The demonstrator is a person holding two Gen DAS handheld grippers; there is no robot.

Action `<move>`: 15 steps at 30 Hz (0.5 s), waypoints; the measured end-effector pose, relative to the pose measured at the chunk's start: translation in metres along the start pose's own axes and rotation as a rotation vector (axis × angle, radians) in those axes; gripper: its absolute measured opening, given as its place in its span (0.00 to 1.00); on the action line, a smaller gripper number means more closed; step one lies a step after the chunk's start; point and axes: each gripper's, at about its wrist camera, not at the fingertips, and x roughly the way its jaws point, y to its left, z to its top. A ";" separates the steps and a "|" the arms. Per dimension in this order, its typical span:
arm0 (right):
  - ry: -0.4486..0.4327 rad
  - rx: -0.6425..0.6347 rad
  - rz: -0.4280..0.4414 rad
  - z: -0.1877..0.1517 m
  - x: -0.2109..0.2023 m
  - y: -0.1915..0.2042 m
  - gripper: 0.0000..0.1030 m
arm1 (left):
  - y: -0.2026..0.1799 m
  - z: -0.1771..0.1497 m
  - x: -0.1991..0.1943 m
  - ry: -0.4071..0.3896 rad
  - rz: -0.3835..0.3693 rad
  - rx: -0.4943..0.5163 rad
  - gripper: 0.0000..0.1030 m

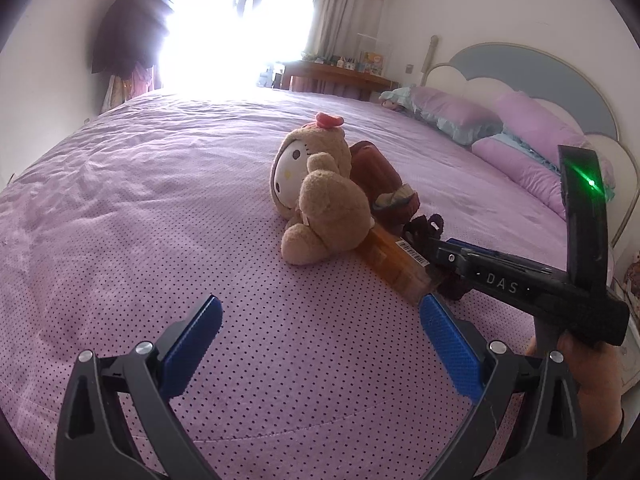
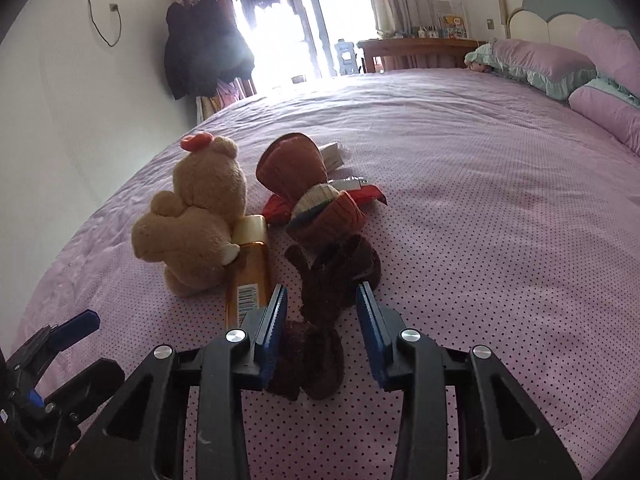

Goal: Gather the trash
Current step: 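Grasp the brown sock with the right gripper while the left grasps the teddy bear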

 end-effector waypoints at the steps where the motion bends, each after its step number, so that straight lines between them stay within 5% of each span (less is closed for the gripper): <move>1: 0.013 0.000 -0.003 0.000 0.003 0.000 0.36 | -0.001 0.000 0.001 0.003 0.001 0.002 0.96; 3: 0.021 0.004 0.006 -0.001 0.005 -0.001 0.35 | -0.001 0.000 0.003 0.007 0.000 0.004 0.96; 5: 0.026 0.017 0.029 -0.002 0.006 -0.004 0.18 | -0.001 0.001 0.003 0.007 -0.001 0.003 0.96; 15: -0.088 -0.029 0.152 -0.002 -0.040 0.003 0.19 | -0.004 0.010 0.006 0.012 -0.012 -0.002 0.96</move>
